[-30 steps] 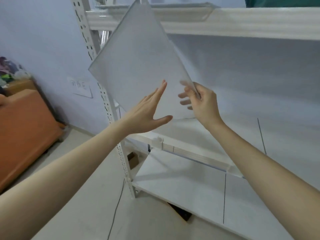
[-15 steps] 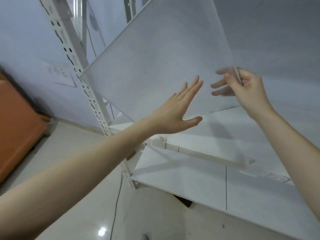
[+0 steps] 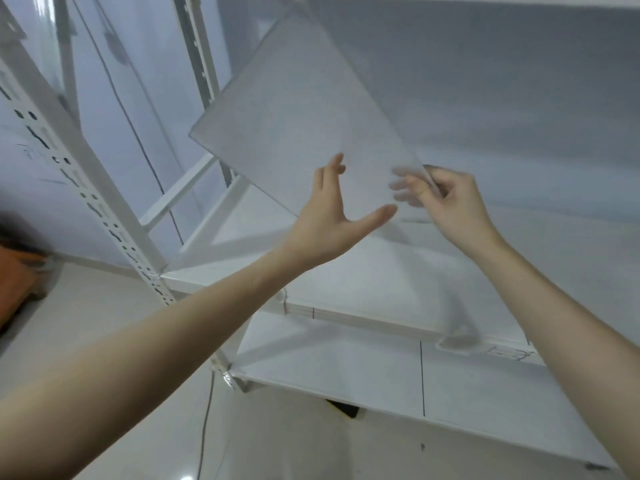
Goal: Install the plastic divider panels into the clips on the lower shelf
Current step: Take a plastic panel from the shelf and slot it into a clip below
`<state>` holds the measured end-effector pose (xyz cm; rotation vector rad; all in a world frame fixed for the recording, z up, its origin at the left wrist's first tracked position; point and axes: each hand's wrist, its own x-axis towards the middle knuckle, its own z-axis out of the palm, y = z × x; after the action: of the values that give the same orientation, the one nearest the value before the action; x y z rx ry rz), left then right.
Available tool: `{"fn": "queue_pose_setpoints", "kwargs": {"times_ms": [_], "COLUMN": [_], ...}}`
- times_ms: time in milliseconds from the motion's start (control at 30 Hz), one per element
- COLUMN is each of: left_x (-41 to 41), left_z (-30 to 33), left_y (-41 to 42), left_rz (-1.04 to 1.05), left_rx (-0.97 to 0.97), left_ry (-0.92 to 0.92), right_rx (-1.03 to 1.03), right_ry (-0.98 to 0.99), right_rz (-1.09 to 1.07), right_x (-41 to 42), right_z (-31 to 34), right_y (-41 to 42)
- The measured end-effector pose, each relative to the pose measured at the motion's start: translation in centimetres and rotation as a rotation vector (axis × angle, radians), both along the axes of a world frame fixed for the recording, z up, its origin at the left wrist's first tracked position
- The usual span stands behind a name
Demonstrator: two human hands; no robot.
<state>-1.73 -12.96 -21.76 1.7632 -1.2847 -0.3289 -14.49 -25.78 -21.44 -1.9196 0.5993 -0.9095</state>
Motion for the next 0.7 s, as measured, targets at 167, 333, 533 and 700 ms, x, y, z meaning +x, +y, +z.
{"fn": "queue_pose_setpoints", "kwargs": {"times_ms": [167,333,533,700], "left_x": [0.4,2.0,6.9,9.1], "left_z": [2.3,3.3,1.1,-0.7], "left_y": [-0.8,-0.9,0.7,1.9], "left_rz": [0.101,0.189,0.069,0.070], "left_rx": [0.140,0.260,0.426,0.470], "left_ry": [0.305,0.258,0.060,-0.158], "right_rx": [0.066,0.059,-0.043,-0.249], "right_ry": [0.013,0.171,0.549,1.090], "right_rz": [0.134,0.218,0.272,0.246], "right_x": [1.6,4.7,8.6,12.7], "right_z": [-1.5,-3.2,-5.1,-6.4], "right_y": [1.4,3.6,6.1,8.2]}}
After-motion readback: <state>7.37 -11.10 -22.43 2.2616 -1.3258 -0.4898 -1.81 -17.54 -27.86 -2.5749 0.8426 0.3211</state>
